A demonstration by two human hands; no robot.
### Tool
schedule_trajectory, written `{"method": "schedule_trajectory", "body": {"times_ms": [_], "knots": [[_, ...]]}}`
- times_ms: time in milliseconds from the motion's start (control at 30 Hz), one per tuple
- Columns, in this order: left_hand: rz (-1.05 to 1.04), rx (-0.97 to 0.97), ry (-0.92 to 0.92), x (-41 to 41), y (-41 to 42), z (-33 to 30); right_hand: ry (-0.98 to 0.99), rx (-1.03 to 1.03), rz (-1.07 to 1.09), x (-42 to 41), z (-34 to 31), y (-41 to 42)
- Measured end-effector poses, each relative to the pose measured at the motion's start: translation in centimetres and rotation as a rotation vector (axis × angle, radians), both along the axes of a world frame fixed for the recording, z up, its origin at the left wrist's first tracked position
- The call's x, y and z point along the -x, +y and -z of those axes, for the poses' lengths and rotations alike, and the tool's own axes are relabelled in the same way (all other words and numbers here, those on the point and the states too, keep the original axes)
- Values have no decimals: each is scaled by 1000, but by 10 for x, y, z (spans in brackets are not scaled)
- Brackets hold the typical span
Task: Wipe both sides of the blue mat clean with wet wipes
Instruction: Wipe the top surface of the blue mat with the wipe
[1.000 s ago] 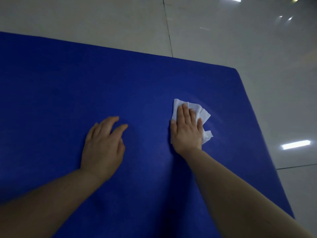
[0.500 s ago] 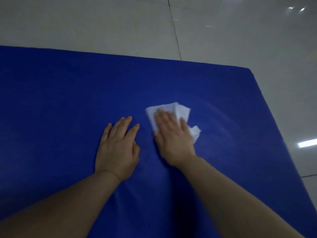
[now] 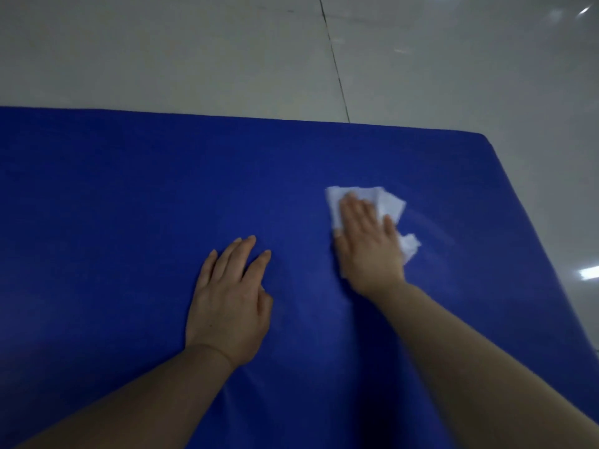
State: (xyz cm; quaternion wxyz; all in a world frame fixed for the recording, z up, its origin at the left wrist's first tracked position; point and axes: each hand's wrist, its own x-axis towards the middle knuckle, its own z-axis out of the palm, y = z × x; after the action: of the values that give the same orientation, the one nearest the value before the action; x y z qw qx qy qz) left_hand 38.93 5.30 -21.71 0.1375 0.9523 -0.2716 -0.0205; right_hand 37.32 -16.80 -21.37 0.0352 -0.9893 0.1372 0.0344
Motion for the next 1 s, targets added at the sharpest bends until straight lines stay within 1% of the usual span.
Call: {"method": "schedule_trajectory", "body": {"times_ms": [67,100,133,167,200,267,300,333,367,400,433,500,567,600,633,667,767,800,833,867,967,1000], "knots": [[3,-4,1,0,0,1,110,-31,300,-1,-3,-37],[2,-9,6,0,0,2,120,-51,410,-4,-6,-43],[0,-14,10,0,0,2,123,-50,462,-9,-9,-39],[-2,-17,13,0,0,2,121,-31,430,-15,-10,-24],[-3,-16,12,0,0,1,106,-17,305,-20,-9,-3],[1,-9,8,0,0,0,86,-62,-77,-22,-5,47],[5,-7,6,0,0,-1,109,-84,-219,-22,-4,62],[9,-7,6,-1,-1,-1,126,-88,-269,-24,-7,64],[12,-9,6,-1,0,-1,118,-87,-232,-27,-10,55],[11,-9,7,-1,0,-1,105,-59,-147,-28,-9,36],[9,-8,6,-1,0,0,102,-25,-37,-28,-7,14],[6,-5,7,-1,0,1,160,-20,210,-22,-7,-31],[6,-2,9,-1,0,2,160,-41,369,-16,-9,-50],[4,2,7,-1,1,2,146,-38,390,-16,-8,-46],[4,7,6,-1,0,2,140,-34,368,-18,-8,-35],[5,11,5,-1,0,2,132,-27,297,-19,-7,-17],[5,15,7,-2,-1,1,100,-73,-79,-15,-6,39],[6,16,9,-2,-1,1,123,-79,-141,-12,-6,43],[7,20,12,-2,0,1,118,-79,-141,-13,-7,35],[7,28,15,-2,0,2,101,-60,-88,-14,-7,17],[3,44,26,-2,1,2,153,-42,232,-10,-6,-43],[5,51,36,-2,1,2,157,-52,283,-8,-6,-53]]}}
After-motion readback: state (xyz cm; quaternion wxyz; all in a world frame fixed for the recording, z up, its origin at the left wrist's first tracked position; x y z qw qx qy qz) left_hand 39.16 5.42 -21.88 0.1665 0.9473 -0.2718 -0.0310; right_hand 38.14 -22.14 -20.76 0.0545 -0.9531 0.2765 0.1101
